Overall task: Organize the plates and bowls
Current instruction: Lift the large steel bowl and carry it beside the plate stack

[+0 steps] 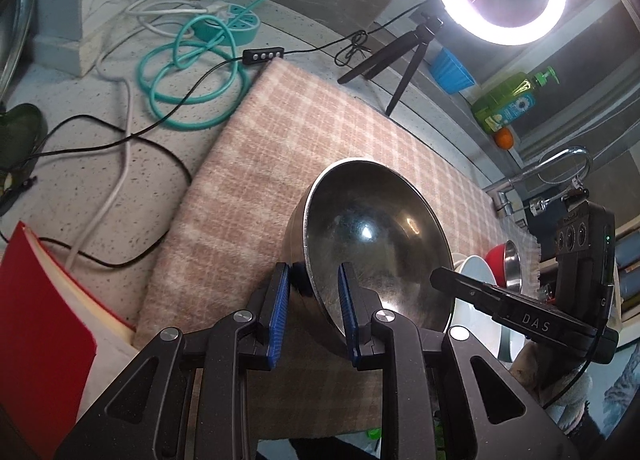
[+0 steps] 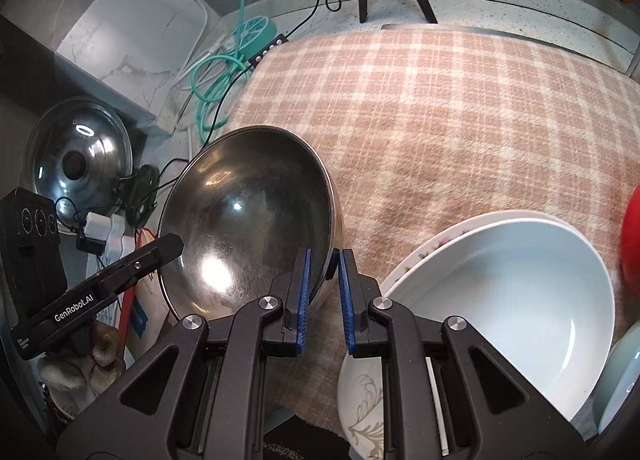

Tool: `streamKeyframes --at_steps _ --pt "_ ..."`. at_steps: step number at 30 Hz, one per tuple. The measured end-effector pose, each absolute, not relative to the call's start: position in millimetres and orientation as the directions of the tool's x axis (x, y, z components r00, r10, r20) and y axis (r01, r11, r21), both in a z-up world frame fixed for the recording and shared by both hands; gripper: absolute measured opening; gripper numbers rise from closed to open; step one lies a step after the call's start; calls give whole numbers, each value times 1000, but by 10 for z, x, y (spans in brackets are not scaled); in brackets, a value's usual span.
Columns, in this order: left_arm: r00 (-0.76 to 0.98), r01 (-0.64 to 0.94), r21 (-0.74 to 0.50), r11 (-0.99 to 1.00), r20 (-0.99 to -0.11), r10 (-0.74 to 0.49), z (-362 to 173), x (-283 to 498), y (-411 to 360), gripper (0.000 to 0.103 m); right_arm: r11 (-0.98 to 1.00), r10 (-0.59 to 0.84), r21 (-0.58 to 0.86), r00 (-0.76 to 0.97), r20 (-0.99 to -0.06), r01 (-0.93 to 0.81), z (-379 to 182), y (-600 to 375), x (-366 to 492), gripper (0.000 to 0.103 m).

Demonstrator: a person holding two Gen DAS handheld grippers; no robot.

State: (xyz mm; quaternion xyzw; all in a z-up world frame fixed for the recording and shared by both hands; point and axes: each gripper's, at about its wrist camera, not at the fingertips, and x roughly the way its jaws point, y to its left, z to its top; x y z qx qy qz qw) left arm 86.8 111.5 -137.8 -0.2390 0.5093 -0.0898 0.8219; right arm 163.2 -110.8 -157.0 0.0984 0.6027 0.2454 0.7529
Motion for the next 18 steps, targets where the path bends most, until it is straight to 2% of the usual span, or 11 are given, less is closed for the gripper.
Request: streamKeyframes --at_steps 13,18 --pt "453 -129 -484 865 -805 -383 -1451 740 1220 21 851 484 432 128 -866 -299 -1581 -992 1491 15" --pt "465 -123 -473 872 -804 -371 -1406 725 1215 21 851 479 417 149 -865 -318 -1533 -994 1452 19"
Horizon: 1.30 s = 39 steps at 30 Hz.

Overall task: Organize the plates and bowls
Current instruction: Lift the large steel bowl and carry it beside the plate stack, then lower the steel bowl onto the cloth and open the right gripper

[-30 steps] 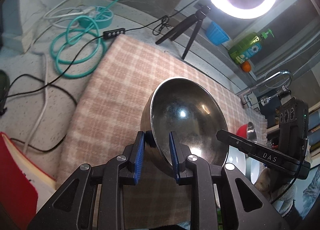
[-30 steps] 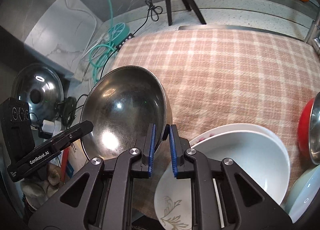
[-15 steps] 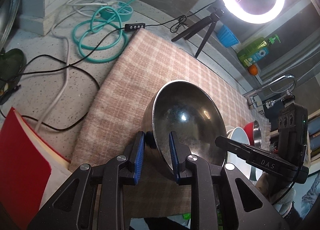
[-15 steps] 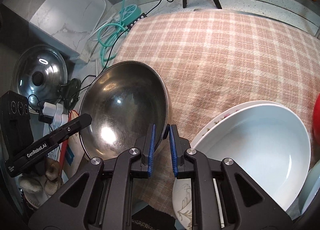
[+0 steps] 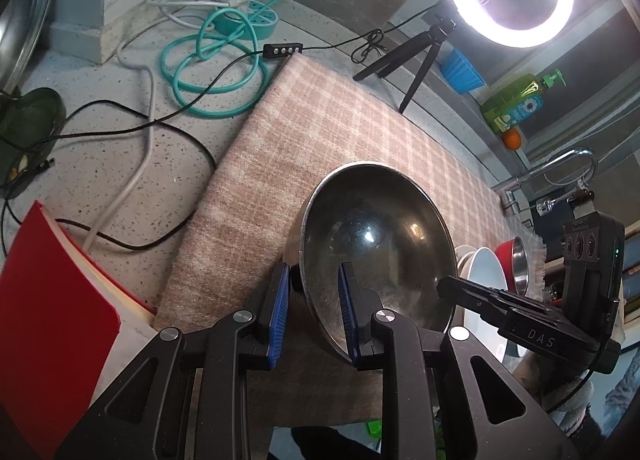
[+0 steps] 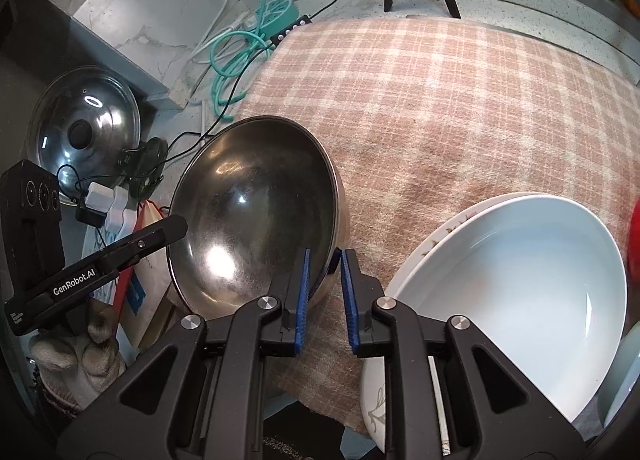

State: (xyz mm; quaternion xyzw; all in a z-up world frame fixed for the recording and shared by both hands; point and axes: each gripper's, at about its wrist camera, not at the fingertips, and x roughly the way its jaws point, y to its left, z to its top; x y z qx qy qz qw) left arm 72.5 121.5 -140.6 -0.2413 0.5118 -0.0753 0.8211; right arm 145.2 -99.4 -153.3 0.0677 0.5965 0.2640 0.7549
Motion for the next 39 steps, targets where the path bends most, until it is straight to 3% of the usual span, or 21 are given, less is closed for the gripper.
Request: streamKeyframes --at_steps 1,3,6,8,9,11,21,39 --pt "467 -124 -471 873 -805 -367 -1395 722 1216 24 851 479 414 156 -864 -323 -1514 -1001 1446 21" --pt "472 -128 -467 875 -805 -360 -1371 715 1221 28 853 478 406 178 -860 -328 -1461 -1022 1432 42" --pt "487 -135 -463 876 -801 -348 -1335 698 1238 38 852 486 402 220 -846 -336 -1363 -1069 1403 65" --pt "495 -143 -456 879 -802 -335 -1300 692 1253 50 849 495 403 246 -833 -342 -1292 -1104 1385 72" --pt "501 -151 -451 879 -802 -325 -1283 696 1254 61 850 494 399 259 -830 -343 -1260 -1122 1376 77" --pt "518 -153 -447 881 -796 -314 -1229 689 1262 61 853 492 392 282 -824 -344 -1200 -1170 1358 81" --pt "561 -82 -404 911 -774 -293 -1006 723 1016 61 886 438 322 375 -817 -333 -951 -1591 1198 85" --pt "531 139 -411 901 -737 -418 -813 1000 -58 61 944 300 328 523 -798 -42 -783 -3211 1080 86"
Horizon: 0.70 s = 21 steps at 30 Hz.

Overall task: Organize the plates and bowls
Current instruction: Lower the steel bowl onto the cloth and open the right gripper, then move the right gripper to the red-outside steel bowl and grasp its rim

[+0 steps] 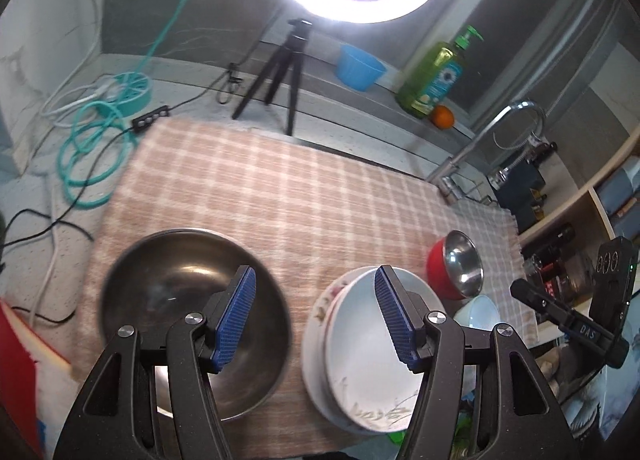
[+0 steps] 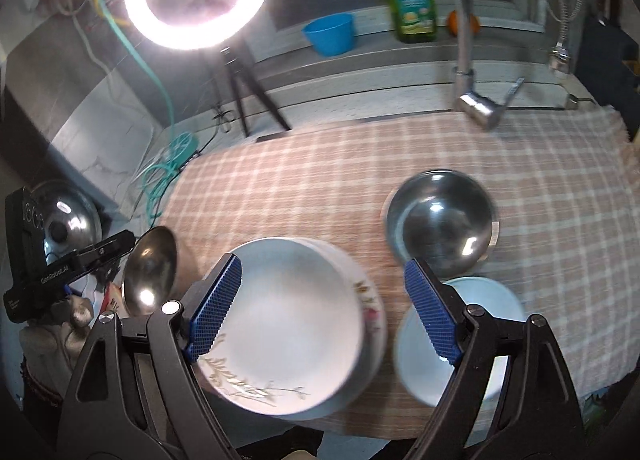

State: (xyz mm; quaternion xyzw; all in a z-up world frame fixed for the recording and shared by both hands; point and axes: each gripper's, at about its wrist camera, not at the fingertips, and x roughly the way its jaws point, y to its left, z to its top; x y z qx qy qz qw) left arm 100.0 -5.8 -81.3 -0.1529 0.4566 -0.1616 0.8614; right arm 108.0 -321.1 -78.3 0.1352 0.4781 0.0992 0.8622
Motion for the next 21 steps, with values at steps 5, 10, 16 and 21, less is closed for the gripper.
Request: streamKeyframes --at_steps 5,10,16,21 --pt "495 201 -419 886 -737 -461 -837 1102 -442 62 950 248 312 539 -805 29 -813 -3611 1120 86" --pt "456 243 -428 871 -742 -492 -888 1207 -801 62 948 219 308 536 -815 80 -906 -3948 1187 86" --pt "400 286 -450 846 -746 -532 -998 1297 -1228 62 924 239 353 502 -831 144 -1147 -4301 1274 86" --pt "346 310 -472 826 -753 -560 -1127 1384 -1565 61 893 291 412 464 -837 181 -1383 -4491 1383 85"
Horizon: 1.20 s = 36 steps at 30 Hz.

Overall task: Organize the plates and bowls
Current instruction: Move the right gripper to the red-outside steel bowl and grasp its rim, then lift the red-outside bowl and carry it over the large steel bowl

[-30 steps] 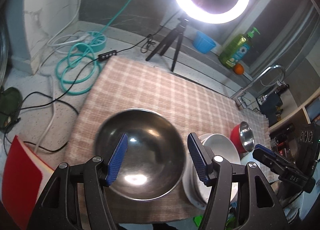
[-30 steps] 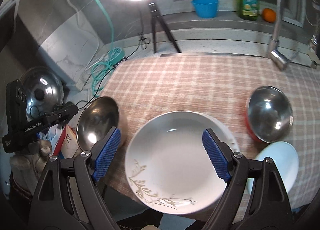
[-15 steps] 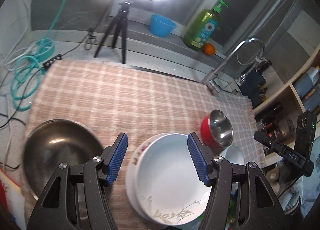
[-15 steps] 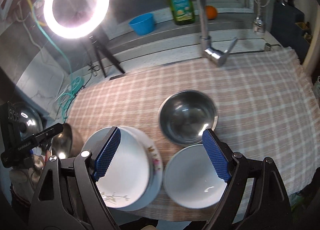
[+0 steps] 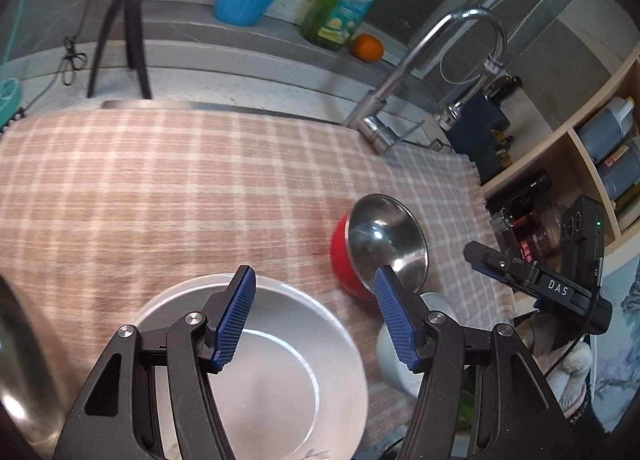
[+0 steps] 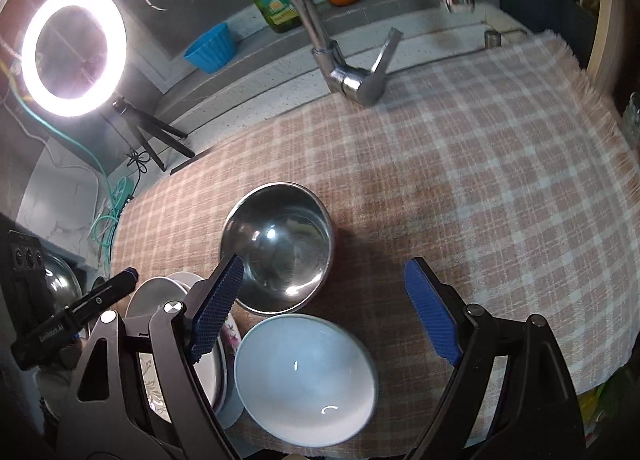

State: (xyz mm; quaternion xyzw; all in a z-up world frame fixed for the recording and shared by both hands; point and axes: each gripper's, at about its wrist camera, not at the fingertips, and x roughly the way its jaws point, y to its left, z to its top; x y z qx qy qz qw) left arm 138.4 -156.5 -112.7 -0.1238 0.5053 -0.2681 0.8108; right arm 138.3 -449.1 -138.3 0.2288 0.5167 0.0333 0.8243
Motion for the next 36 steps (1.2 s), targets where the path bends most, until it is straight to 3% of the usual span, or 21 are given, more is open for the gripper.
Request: streamKeyframes --at_steps 5,12,21,27,36 --pt "296 322 -484 813 -765 -572 -1256 1494 -1815 58 874 344 451 422 -839 183 -1556 -4539 1465 68" --pt "234 315 -517 796 -770 -593 -1393 1600 -1991 41 856 397 485 373 -839 179 -1737 -4529 1553 43" --pt "202 316 -524 791 -778 -595 -1499 1670 -2111 21 852 420 495 344 -840 169 -1835 -4483 1601 20" --pt "199 329 -517 790 -780 -594 -1516 1695 -2168 17 851 423 496 335 -842 171 -1870 -4459 1639 12" --pt "206 336 -510 792 -781 -590 -1510 1708 -2173 14 860 407 482 344 -846 169 -1832 -4441 1647 12"
